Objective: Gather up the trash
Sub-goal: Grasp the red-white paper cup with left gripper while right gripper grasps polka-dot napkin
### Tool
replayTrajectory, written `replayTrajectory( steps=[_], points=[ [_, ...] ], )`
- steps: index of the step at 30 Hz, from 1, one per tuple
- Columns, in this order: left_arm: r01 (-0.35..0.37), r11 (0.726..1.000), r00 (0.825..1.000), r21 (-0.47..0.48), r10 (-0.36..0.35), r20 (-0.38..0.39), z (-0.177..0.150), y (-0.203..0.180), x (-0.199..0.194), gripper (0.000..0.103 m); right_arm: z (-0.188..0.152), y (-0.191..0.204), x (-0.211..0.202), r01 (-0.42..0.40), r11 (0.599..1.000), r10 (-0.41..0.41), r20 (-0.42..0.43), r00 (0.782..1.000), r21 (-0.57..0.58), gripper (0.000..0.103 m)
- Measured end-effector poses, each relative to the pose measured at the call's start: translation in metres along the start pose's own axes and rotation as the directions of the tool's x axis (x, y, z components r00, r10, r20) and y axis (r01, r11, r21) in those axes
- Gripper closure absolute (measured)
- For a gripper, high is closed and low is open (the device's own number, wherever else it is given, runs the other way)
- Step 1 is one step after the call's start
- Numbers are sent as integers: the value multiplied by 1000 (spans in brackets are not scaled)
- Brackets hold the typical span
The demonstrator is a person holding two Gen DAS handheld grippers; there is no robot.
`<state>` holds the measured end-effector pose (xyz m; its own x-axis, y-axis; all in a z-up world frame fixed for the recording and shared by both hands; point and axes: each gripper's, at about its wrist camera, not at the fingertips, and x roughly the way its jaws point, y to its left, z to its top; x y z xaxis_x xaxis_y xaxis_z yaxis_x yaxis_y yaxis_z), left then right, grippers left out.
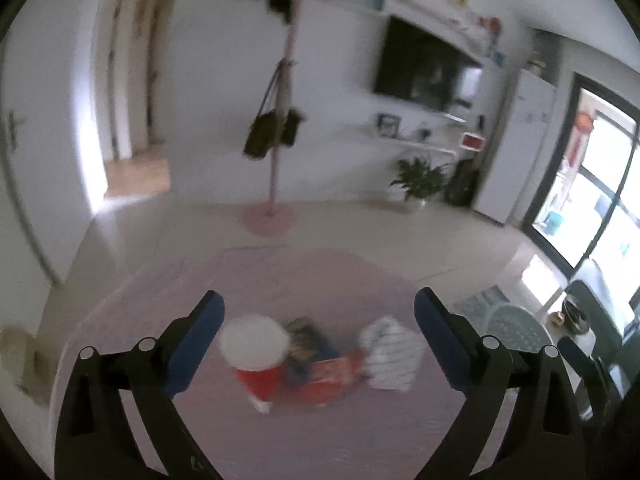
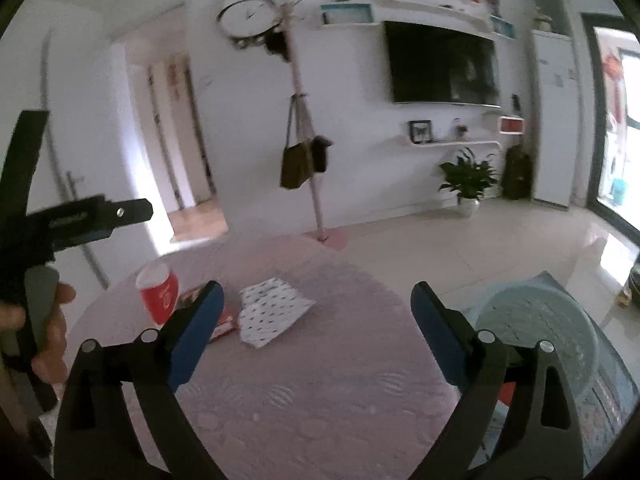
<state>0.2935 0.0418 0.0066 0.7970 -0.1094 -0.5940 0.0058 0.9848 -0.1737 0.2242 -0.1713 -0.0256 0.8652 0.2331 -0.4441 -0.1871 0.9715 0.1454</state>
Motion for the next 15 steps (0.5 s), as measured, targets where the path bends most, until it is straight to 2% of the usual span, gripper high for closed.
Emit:
replayTrajectory(
  steps=[4, 12, 15],
  points=[
    [-13, 999, 995, -47, 8, -95, 4, 24, 33, 11, -10, 16, 26, -10, 1000, 9, -51, 999, -24, 13],
    [-66, 997, 978, -34, 58, -203, -15, 34, 76, 13, -23, 16, 50, -43, 998, 37, -157, 987, -39, 13],
    [-72, 997, 974, -40, 62, -216, -26, 41, 76, 26, -15, 19, 58, -74, 996, 63, -205, 977, -49, 13]
  ],
)
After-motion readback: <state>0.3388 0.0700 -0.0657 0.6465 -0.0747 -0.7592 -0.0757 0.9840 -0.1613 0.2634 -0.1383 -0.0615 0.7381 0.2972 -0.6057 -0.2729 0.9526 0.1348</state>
